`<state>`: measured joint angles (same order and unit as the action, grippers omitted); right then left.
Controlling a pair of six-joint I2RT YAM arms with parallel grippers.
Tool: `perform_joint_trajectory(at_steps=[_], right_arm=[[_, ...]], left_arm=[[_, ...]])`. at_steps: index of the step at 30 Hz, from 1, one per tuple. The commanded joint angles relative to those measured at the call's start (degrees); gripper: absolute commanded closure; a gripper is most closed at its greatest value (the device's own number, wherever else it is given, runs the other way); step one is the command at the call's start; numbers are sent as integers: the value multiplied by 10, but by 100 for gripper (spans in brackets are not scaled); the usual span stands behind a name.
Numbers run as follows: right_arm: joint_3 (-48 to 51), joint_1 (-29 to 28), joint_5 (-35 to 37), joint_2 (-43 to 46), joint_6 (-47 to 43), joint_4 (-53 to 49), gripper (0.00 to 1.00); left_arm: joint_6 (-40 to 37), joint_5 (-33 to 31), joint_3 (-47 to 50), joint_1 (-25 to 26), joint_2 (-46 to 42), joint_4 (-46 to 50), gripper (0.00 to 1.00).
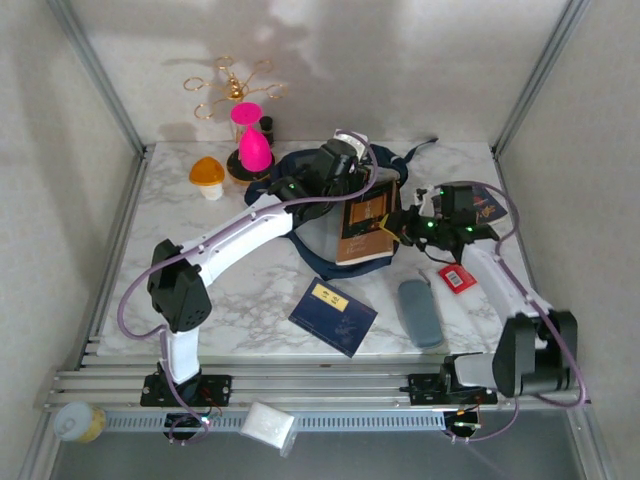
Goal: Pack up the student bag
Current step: Place the book in the student bag.
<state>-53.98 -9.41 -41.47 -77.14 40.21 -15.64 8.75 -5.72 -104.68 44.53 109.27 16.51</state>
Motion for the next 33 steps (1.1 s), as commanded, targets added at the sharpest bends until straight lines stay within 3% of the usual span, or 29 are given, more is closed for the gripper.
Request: perform_joint_trajectory(at_steps=[1, 6, 9, 17, 21, 27, 33], right_arm=[[-7, -19, -7, -30, 49, 135, 100], [-46, -61, 40, -99, 43, 168, 100], [-91, -73, 27, -180, 51, 212, 100], [-208, -76, 94, -341, -13, 221, 97], [-260, -76, 103, -395, -83, 171, 84], [-231, -76, 148, -361, -122, 117, 54], [-149, -89, 203, -299, -126, 67, 44]], left_arm=[[-8, -60, -1, 1, -56, -75, 100], [-36, -40, 24, 0, -82, -95, 100], [-46, -6, 37, 1, -91, -93, 100], [-56, 2, 69, 1, -98, -106, 100], [-54, -12, 72, 1, -92, -106, 100], [-52, -61, 83, 1, -90, -117, 100], [-51, -60, 76, 0, -83, -116, 100]])
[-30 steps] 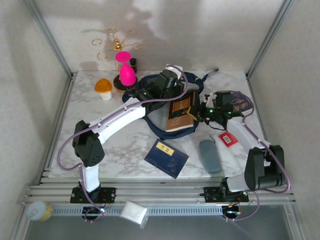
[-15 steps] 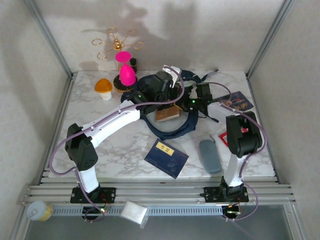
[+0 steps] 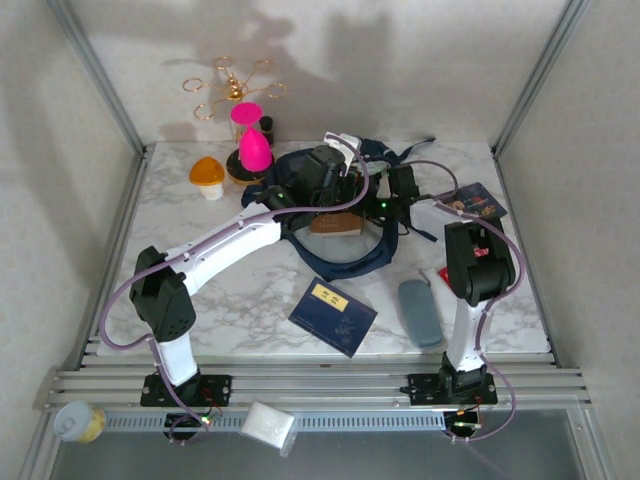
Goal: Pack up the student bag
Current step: Place the book in the student bag.
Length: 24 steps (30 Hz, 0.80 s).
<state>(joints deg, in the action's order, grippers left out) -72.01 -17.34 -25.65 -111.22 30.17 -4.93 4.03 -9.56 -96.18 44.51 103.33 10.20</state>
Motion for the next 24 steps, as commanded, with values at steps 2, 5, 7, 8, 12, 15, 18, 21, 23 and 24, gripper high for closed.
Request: perform_joint_trajectory(at_steps=[2, 5, 7, 8, 12, 15, 18, 21, 23, 24], right_arm=[[66, -17, 49, 53, -16, -39, 41], [87, -32, 50, 51, -6, -41, 41], [93, -45, 59, 46, 3, -42, 41], [96, -52, 64, 41, 6, -37, 41], [91, -55, 61, 27, 16, -14, 55], [84, -55, 93, 46, 7, 1, 71], [81, -53, 103, 61, -19, 37, 85], [57, -47, 103, 50, -51, 53, 91], [52, -39, 106, 40, -59, 77, 97], [53, -35, 101, 36, -61, 92, 97]], left_arm=[[-3, -25, -13, 0, -21, -51, 100], [-1, -19, -15, 0, -17, -49, 100], [0, -7, -16, 0, -14, -48, 100], [1, -3, -16, 1, -13, -47, 100], [-1, 17, -17, 1, -14, -41, 100], [-17, 35, -16, 2, -18, -28, 100], [-38, 53, -11, 3, -21, -19, 100], [-48, 55, -10, 3, -22, -8, 100], [-52, 52, -5, 3, -27, -7, 100], [-53, 51, -2, 3, -29, -9, 100]])
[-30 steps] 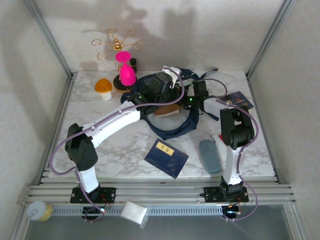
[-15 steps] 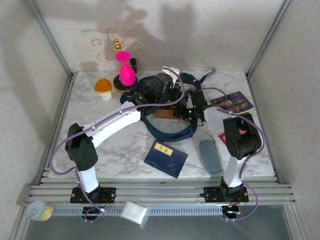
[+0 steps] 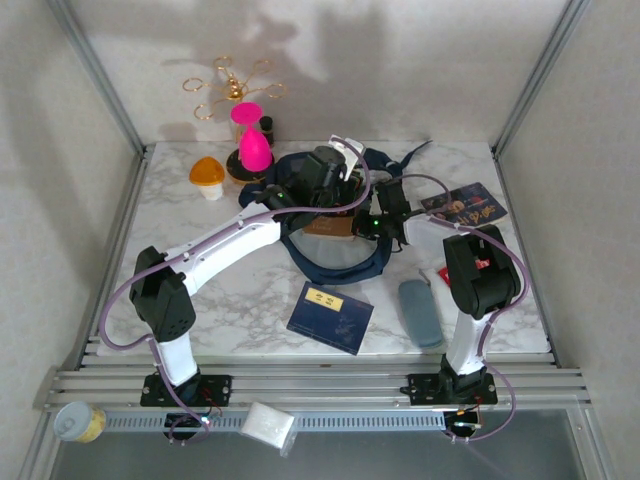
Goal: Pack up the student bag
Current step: Place the book in the student bag.
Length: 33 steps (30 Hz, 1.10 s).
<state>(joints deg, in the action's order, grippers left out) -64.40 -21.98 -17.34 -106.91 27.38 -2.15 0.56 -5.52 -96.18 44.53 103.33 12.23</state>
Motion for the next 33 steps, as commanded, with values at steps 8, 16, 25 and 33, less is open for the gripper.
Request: perform_joint_trajectory(at_steps=[8, 16, 25, 33], right_arm=[[-45, 25, 12, -55, -37, 153, 88], [21, 22, -19, 3, -47, 170, 68], [176, 33, -39, 213, -12, 90, 56], [158, 116, 26, 392, 42, -123, 43]], left_arm=[[-22, -6, 6, 2, -35, -27, 100], [-16, -46, 2, -1, -28, -28, 100], [5, -43, 17, -1, -15, -14, 100], [84, 17, 55, 3, 16, 3, 100]])
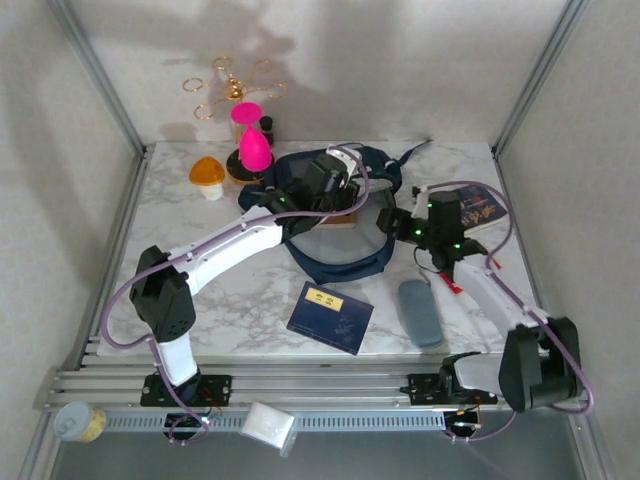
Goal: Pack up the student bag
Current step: Place the book in the student bag, then close the student bag at the top-center of the table, then pick up the book from the top-right of the table.
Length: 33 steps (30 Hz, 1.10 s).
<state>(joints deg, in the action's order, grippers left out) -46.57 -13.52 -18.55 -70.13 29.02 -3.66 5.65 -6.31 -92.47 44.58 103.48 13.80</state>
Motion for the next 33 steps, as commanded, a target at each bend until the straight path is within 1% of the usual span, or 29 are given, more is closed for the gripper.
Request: perform_joint_trajectory(at_steps=[1, 3, 5, 6, 9, 11, 12, 15, 17, 19, 23, 26, 31, 33], right_arm=[[-26, 58, 38, 38, 28, -127, 41], [-34, 113, 31, 57, 32, -147, 36], [-55, 161, 36, 52, 29, -165, 32], [-64, 180, 39, 42, 30, -173, 31], [-94, 227, 56, -2, 38, -179, 28], [-94, 250, 78, -29, 53, -165, 26], [-91, 258, 82, -39, 61, -155, 25], [-91, 268, 86, -89, 71, -123, 21], [-114, 272, 82, -135, 79, -129, 22], [-125, 272, 87, -174, 98, -123, 23], [-134, 273, 87, -232, 137, -91, 26], [-156, 273, 97, -279, 149, -89, 29], [-164, 271, 90, -328, 163, -56, 30], [-183, 270, 88, -354, 160, -63, 33]], left_arm=[[38, 38, 22, 4, 19, -11, 100], [57, 50, 36, 8, 21, -13, 100], [83, 80, 54, 13, 17, -23, 100], [93, 97, 61, 17, 14, -27, 96], [145, 160, 90, 22, -9, -42, 76], [179, 198, 127, 22, -39, -83, 66], [193, 201, 141, 23, -53, -97, 62], [218, 203, 179, 24, -88, -124, 57], [234, 189, 205, 24, -107, -140, 55], [247, 191, 223, 25, -113, -159, 54], [269, 195, 229, 33, -101, -179, 52], [282, 188, 232, 41, -90, -201, 51], [290, 171, 226, 51, -70, -218, 50], [292, 172, 222, 52, -61, -220, 49]])
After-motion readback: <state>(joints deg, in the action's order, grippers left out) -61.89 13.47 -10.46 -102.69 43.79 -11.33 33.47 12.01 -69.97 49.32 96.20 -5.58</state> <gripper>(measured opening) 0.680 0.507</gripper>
